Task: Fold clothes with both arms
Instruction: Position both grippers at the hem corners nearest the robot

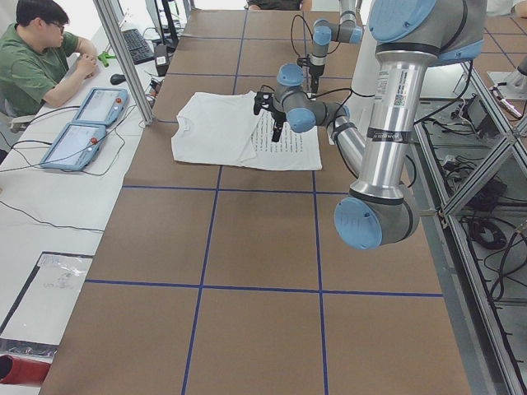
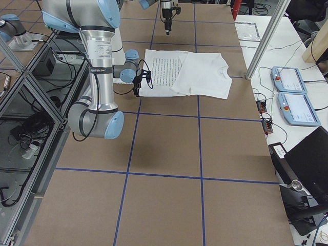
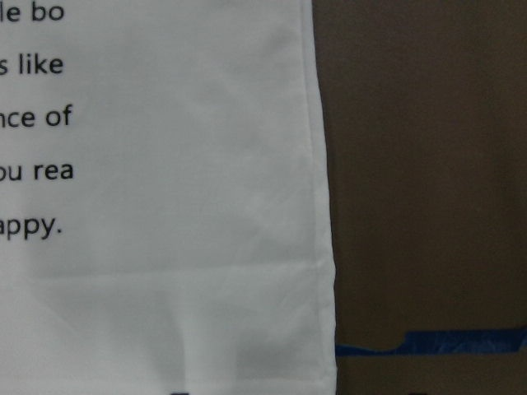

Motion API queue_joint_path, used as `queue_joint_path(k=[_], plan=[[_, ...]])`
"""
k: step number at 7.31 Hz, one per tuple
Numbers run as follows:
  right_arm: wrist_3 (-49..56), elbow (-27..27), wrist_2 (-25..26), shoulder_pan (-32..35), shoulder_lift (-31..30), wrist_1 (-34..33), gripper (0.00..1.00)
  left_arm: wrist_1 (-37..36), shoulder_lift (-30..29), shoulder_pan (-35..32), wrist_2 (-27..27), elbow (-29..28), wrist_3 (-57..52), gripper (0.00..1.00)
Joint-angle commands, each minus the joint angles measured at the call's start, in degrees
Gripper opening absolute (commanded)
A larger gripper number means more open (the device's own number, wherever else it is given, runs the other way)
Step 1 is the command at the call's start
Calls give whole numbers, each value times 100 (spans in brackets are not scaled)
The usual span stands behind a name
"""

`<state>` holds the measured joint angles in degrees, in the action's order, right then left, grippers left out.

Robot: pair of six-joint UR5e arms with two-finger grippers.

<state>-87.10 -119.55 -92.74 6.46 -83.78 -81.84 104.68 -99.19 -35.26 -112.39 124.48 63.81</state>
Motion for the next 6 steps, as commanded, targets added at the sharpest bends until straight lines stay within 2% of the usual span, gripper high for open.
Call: queue_joint_path(k=[1, 6], plan=[[0, 28, -42, 22, 1, 10, 76, 0, -22, 1, 7, -11, 9, 100], [-9, 169, -191, 189, 37, 28, 75, 0, -22, 1, 7, -46, 9, 100]])
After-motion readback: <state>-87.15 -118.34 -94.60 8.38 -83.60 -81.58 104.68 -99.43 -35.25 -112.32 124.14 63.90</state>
